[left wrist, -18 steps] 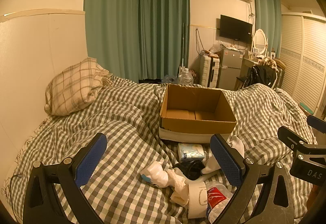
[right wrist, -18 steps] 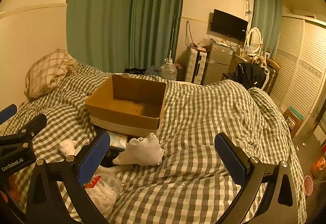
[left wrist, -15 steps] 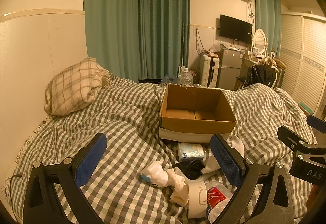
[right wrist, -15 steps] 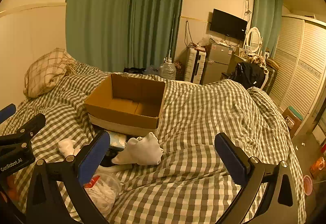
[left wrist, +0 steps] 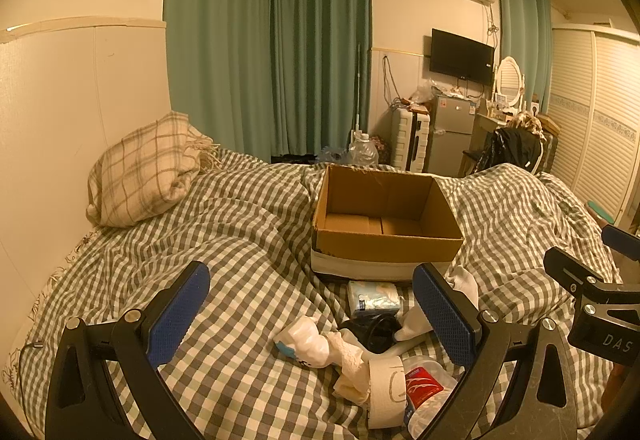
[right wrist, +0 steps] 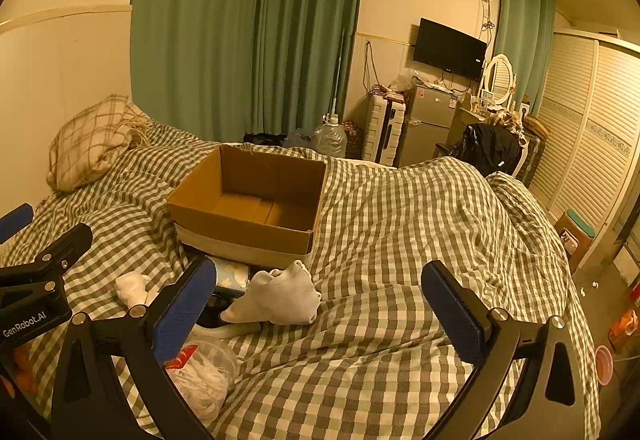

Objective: Organize objects
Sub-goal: 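Move both tools toward the items scattered in front of the box, then grasp the white tape roll with the left tool while the right tool grasps the clear cup, then lower the tape roll and clear cup into the box and open both tools, then grasp the white plush toy with the left tool while the right tool grasps the white sock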

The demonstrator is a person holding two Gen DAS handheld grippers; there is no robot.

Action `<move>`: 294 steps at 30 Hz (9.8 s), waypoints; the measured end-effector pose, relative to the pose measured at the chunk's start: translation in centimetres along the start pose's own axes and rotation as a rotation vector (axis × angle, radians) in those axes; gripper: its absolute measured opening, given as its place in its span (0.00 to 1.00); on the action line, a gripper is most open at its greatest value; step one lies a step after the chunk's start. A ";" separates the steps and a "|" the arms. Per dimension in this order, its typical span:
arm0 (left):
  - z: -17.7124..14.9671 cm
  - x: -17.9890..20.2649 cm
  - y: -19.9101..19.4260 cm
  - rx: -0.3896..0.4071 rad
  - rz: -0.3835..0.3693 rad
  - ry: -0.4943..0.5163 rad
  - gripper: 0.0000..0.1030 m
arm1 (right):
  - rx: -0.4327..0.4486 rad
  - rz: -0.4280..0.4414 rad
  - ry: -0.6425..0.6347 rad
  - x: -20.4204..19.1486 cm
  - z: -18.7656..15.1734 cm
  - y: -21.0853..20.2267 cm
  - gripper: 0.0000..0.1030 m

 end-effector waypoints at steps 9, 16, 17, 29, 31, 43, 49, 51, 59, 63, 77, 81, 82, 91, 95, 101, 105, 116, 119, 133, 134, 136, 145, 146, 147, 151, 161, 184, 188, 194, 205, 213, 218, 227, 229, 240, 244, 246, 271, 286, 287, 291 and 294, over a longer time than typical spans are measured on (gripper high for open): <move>0.5 0.1 -0.4 0.006 -0.007 0.000 1.00 | 0.012 0.002 -0.010 -0.3 0.4 -0.6 1.00; 1.1 -0.1 -1.4 0.023 -0.011 -0.006 1.00 | 0.030 -0.001 -0.020 -0.6 1.0 -1.8 1.00; 1.1 -0.2 -1.5 0.025 -0.012 -0.006 1.00 | 0.033 -0.001 -0.022 -0.7 1.1 -2.0 1.00; 1.3 -0.4 -2.2 0.027 -0.017 -0.010 1.00 | 0.045 0.000 -0.040 -1.2 1.5 -3.5 1.00; 1.0 -0.6 -2.5 0.019 -0.018 -0.003 1.00 | 0.043 0.005 -0.045 -1.4 1.4 -3.6 1.00; -3.7 -3.8 0.3 -0.151 0.016 0.003 1.00 | -0.146 0.118 -0.131 -5.9 -2.3 0.1 1.00; -5.6 -4.5 1.8 -0.199 0.034 0.014 1.00 | -0.248 0.166 -0.224 -9.2 -4.7 2.2 0.98; -5.9 -4.8 2.2 -0.212 0.035 0.003 1.00 | -0.279 0.183 -0.260 -10.3 -5.5 2.9 0.93; -6.4 -5.3 3.0 -0.241 0.047 -0.012 1.00 | -0.332 0.254 -0.321 -12.4 -6.9 4.3 0.90; -6.5 -5.2 3.1 -0.247 0.053 -0.003 1.00 | -0.341 0.274 -0.336 -12.8 -7.0 4.5 0.87; -6.3 -4.9 3.5 -0.263 0.058 0.006 1.00 | -0.354 0.321 -0.270 -11.6 -6.9 5.1 0.62; -5.8 -4.1 3.3 -0.266 0.040 0.005 1.00 | -0.279 0.308 -0.209 -9.1 -5.2 3.5 0.61; -5.8 -3.8 3.3 -0.270 0.032 0.004 1.00 | -0.255 0.290 -0.202 -8.3 -4.8 3.1 0.61; -8.1 1.7 5.7 -0.385 -0.034 0.123 0.93 | -0.180 0.174 -0.138 -2.9 -3.4 2.3 0.61; -9.9 2.2 8.0 -0.484 -0.024 0.151 0.69 | -0.183 0.196 -0.116 -2.3 -3.7 2.7 0.61; -10.7 2.9 8.1 -0.523 -0.085 0.162 0.32 | -0.183 0.224 -0.106 -2.2 -4.4 3.1 0.61; -9.5 3.5 6.4 -0.472 -0.118 0.183 0.32 | -0.171 0.222 -0.104 -2.1 -4.2 2.6 0.61; -3.1 5.1 2.7 -0.340 -0.197 0.171 0.31 | -0.092 0.202 -0.118 -1.4 -1.9 -0.4 0.61; -1.0 5.6 2.4 -0.308 -0.209 0.174 0.29 | -0.068 0.202 -0.122 -1.0 -0.6 -0.7 0.60; 7.6 7.6 8.7 -0.234 -0.221 0.170 0.28 | 0.032 0.195 -0.137 1.9 9.6 3.4 0.60; 8.1 7.7 9.5 -0.235 -0.223 0.165 0.28 | 0.037 0.192 -0.137 2.1 10.7 4.4 0.60; 9.2 8.0 11.6 -0.240 -0.220 0.161 0.28 | 0.041 0.190 -0.139 2.3 12.2 6.0 0.60; 9.9 8.5 20.7 -0.268 -0.160 0.182 0.28 | -0.023 0.242 -0.117 1.9 15.1 15.9 0.60; 9.7 8.4 21.6 -0.272 -0.153 0.185 0.28 | -0.034 0.248 -0.115 1.7 15.0 17.1 0.60; 9.4 8.4 22.4 -0.278 -0.148 0.186 0.28 | -0.043 0.255 -0.113 1.7 14.9 18.0 0.60; 8.3 8.4 24.5 -0.299 -0.137 0.197 0.28 | -0.081 0.275 -0.106 1.3 14.0 21.4 0.60; 7.1 8.1 25.6 -0.333 -0.129 0.195 0.32 | -0.153 0.296 -0.038 1.7 12.3 24.5 0.65; 10.1 3.8 6.5 -0.072 -0.001 0.177 1.00 | 0.077 0.096 -0.120 5.5 12.8 0.8 1.00; 8.8 2.6 4.6 -0.060 0.011 0.141 1.00 | 0.084 0.089 -0.140 4.5 11.5 -1.5 1.00; 5.4 1.6 3.9 -0.078 0.036 0.140 1.00 | 0.050 0.093 -0.194 1.6 7.8 -1.7 1.00; -3.1 -0.7 9.5 -0.242 0.102 0.123 1.00 | -0.172 0.110 -0.176 -1.3 -0.6 7.7 1.00; -5.8 -3.6 12.7 -0.346 0.200 0.099 1.00 | -0.255 0.176 -0.116 -1.0 -3.7 11.2 1.00; -7.0 -3.5 15.1 -0.417 0.203 0.124 0.86 | -0.262 0.201 -0.107 -1.0 -4.3 11.8 1.00; -8.0 -2.2 18.1 -0.541 0.076 0.114 0.50 | -0.267 0.210 -0.075 -0.7 -4.4 12.0 1.00; -8.2 -2.1 18.2 -0.550 0.052 0.108 0.39 | -0.265 0.208 -0.072 -0.7 -4.3 11.9 1.00; -5.2 -2.4 13.4 -0.404 -0.048 0.051 0.32 | -0.252 0.206 -0.068 -0.3 -3.0 13.4 1.00; -4.4 -2.5 13.2 -0.397 -0.071 0.050 0.15 | -0.301 0.254 -0.066 -1.2 -2.6 16.1 1.00; -5.0 -2.8 14.0 -0.422 -0.057 0.047 0.15 | -0.346 0.275 -0.077 -2.1 -2.8 17.7 1.00; -8.0 -2.1 22.2 -0.601 0.036 0.032 0.59 | -0.338 0.337 -0.124 -3.4 -3.9 18.0 0.64; -6.6 -1.9 20.6 -0.530 -0.043 0.015 0.29 | -0.320 0.328 -0.135 -3.6 -3.9 17.3 0.64; -6.7 -1.8 20.5 -0.527 -0.043 0.025 0.28 | -0.313 0.325 -0.138 -3.7 -3.9 17.0 0.64; -7.1 -1.7 20.0 -0.529 -0.048 0.040 0.28 | -0.294 0.313 -0.149 -3.7 -3.7 16.0 0.64; -6.8 -1.6 19.8 -0.519 -0.061 0.040 0.27 | -0.288 0.309 -0.147 -3.5 -3.8 15.5 0.64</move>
Point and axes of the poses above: each gripper's, at about its wrist camera, not at the fingertips, and y roughly the way its jaws point, x to its right, z to its top, the point moved 2 cm from there along y, roughly the way its jaws point, and after that the axes turned 13 degrees about -y, right-handed, at the moved point
